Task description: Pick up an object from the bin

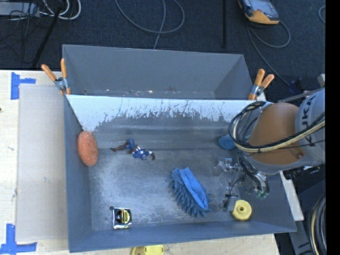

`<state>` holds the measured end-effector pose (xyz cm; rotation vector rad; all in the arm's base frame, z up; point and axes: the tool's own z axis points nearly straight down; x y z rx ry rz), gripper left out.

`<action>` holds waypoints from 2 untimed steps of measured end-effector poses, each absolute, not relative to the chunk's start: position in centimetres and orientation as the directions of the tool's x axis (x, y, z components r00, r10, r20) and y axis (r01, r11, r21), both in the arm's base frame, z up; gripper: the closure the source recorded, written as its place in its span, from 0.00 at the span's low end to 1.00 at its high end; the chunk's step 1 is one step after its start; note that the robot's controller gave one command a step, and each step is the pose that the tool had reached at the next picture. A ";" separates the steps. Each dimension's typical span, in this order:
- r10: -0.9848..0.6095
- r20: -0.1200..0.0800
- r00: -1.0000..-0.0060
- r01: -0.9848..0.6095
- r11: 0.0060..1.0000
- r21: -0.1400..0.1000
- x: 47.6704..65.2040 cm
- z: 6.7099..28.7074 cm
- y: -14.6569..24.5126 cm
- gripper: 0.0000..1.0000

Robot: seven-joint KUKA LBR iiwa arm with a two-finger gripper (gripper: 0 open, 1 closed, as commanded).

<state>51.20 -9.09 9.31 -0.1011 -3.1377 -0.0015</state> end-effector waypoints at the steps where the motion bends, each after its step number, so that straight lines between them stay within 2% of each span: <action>1: 0.095 0.001 -0.995 0.095 0.995 0.000 52.4 7.4 -3.8 0.00; 2: 0.098 0.002 -0.995 0.098 0.995 0.001 52.7 7.0 0.5 0.00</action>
Offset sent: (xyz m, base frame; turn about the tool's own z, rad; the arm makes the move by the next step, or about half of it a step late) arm 0.0041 0.0614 -0.0231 0.0907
